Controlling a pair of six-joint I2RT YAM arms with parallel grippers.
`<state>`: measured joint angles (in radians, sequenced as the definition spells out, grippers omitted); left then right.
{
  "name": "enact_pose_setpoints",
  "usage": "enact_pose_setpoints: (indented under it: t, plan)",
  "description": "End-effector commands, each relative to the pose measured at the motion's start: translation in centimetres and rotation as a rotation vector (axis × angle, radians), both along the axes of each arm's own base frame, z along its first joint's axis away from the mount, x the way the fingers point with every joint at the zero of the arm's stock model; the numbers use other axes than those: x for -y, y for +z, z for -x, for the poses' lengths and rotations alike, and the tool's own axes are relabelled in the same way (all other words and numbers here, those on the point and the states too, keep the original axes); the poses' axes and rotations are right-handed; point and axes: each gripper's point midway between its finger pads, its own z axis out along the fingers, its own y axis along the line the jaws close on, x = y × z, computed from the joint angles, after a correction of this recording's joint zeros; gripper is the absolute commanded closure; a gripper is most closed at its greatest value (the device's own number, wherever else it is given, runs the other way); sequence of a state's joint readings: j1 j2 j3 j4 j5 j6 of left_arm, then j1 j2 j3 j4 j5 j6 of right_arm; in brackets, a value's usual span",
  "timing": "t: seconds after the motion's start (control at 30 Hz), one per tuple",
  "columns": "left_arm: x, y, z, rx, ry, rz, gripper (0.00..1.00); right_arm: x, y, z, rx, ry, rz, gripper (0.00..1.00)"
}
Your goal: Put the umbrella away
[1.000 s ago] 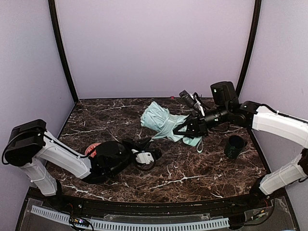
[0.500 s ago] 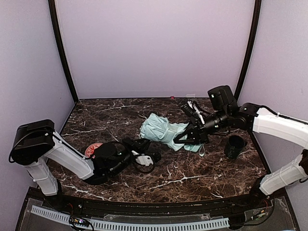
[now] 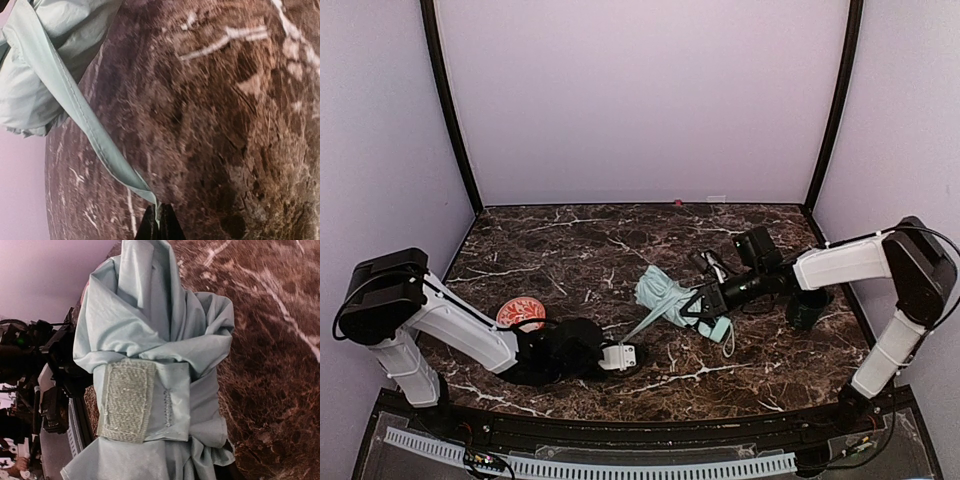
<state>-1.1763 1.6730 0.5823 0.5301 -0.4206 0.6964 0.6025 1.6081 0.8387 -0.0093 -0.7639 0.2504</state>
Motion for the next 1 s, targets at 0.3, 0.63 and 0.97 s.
enact_pose_setpoints:
  t: [0.3,0.63,0.97]
  plan:
    - [-3.6,-7.5,0.4,-0.126,0.072,-0.372,1.0,4.4,-7.7,-5.6,-0.169,-0.26,0.119,0.7]
    - [-2.6,-6.5,-0.1,-0.083,0.049,-0.345,1.0,6.5,-6.8,-4.7,-0.143,-0.311,0.191,0.46]
    - [-1.7,-6.8,-0.2,-0.089,0.031,-0.334,1.0,6.2,-1.1,-3.3,0.073,-0.255,0.26,0.37]
